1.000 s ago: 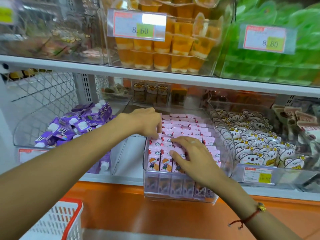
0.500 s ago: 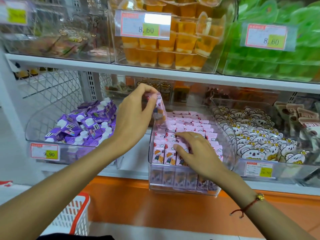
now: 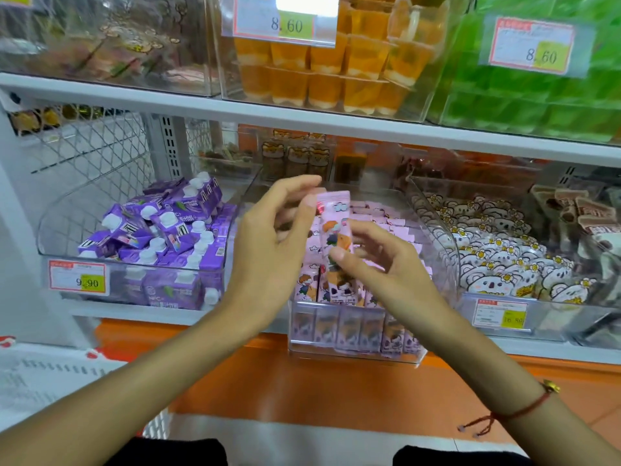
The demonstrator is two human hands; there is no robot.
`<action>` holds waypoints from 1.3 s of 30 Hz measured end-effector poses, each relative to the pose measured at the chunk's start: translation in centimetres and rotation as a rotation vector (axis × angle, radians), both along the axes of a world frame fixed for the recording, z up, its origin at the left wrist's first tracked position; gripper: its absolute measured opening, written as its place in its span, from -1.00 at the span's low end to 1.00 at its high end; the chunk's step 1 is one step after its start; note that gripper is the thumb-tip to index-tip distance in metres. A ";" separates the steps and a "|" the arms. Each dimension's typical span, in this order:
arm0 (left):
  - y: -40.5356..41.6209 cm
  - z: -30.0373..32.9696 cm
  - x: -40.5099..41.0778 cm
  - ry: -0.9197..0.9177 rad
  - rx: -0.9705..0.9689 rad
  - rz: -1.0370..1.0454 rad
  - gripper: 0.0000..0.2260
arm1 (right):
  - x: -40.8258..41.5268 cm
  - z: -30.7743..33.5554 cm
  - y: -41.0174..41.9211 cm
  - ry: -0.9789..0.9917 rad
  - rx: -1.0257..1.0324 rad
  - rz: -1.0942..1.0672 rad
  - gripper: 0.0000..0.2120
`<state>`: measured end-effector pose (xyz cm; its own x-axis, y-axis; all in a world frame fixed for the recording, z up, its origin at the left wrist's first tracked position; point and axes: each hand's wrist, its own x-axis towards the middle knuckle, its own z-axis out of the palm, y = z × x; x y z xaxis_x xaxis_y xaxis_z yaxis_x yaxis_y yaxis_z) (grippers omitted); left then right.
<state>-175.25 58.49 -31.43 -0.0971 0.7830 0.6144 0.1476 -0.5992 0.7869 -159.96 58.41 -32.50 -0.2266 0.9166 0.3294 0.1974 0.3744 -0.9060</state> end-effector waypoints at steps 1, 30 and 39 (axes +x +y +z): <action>0.1 -0.3 0.0 -0.015 -0.034 -0.021 -0.82 | 0.2 0.0 0.1 0.084 -0.091 -0.006 -0.80; 0.1 -2.2 0.9 0.206 -0.166 -0.118 -0.72 | 0.6 0.4 -0.3 0.186 0.000 -0.147 -0.77; -0.4 -0.9 0.8 -0.065 -0.635 -0.476 -0.92 | 0.8 0.3 0.0 0.248 -0.289 -0.235 -0.63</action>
<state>-174.40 58.13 -32.38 0.3153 0.9481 0.0409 -0.0696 -0.0199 0.9974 -159.20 58.45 -32.16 0.0526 0.9961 0.0705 0.0106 0.0700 -0.9975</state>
